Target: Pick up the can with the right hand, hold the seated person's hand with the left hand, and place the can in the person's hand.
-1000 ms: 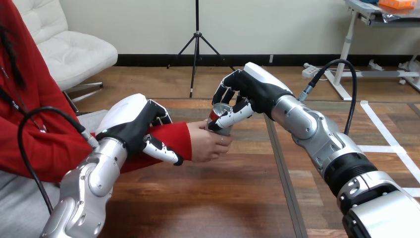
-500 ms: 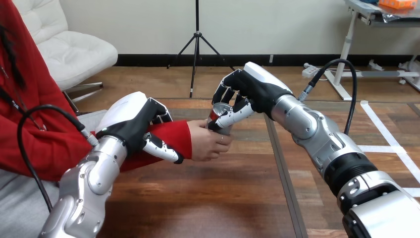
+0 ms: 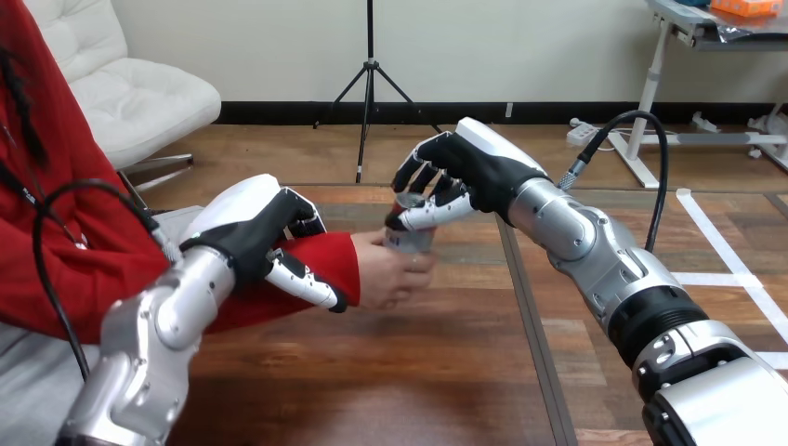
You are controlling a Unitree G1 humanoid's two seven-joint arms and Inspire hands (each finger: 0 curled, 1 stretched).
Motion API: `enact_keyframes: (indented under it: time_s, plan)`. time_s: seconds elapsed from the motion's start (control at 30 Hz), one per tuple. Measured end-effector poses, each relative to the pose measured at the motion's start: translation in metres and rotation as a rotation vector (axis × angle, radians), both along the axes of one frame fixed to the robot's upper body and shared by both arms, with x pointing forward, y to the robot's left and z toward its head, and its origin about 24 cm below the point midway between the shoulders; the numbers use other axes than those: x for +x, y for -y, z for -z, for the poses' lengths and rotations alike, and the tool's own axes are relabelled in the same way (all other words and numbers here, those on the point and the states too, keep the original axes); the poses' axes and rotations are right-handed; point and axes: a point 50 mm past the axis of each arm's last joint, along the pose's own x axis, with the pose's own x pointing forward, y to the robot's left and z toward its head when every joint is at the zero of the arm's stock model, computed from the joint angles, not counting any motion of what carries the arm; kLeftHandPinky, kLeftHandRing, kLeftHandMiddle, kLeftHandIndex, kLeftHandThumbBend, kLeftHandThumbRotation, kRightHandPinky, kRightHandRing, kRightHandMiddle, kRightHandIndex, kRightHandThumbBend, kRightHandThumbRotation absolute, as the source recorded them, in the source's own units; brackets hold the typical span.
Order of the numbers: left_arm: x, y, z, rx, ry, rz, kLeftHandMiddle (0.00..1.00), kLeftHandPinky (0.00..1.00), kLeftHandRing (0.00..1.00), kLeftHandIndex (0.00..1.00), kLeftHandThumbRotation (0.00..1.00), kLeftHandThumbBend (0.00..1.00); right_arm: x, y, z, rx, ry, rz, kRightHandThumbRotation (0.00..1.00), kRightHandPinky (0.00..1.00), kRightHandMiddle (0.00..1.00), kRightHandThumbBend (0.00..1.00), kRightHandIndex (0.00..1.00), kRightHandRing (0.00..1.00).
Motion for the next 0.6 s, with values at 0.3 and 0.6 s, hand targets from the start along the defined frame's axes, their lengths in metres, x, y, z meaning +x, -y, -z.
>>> enact_keyframes:
  time_s: [0.3, 0.6]
  plan:
    - [0.002, 0.001, -0.013, 0.022, -0.037, 0.040, 0.73, 0.60, 0.70, 0.73, 0.49, 0.99, 0.001, -0.001, -0.007, 0.006, 0.027, -0.012, 0.93, 0.57, 0.68, 0.66, 0.66, 0.66]
    - [0.003, 0.012, -0.034, 0.014, 0.006, 0.101, 0.75, 0.61, 0.72, 0.75, 0.56, 0.98, 0.002, -0.004, -0.020, 0.023, 0.089, -0.045, 0.99, 0.55, 0.64, 0.66, 0.63, 0.63]
